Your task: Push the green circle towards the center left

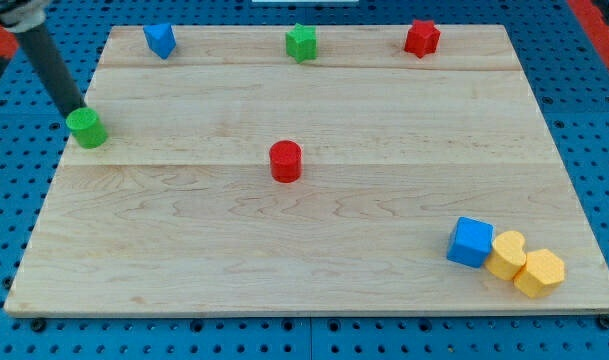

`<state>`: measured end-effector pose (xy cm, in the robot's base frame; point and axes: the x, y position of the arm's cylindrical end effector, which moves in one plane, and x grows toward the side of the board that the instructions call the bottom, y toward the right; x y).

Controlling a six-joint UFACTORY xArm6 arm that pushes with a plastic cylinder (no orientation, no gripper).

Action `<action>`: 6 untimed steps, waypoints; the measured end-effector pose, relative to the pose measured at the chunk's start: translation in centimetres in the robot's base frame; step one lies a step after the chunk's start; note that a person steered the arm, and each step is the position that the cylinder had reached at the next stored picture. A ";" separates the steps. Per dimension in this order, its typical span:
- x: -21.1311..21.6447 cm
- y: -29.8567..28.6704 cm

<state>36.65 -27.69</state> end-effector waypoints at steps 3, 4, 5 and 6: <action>0.5 -2.6; 1.7 -1.7; 4.1 -1.5; 4.6 -0.8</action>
<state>41.21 -28.49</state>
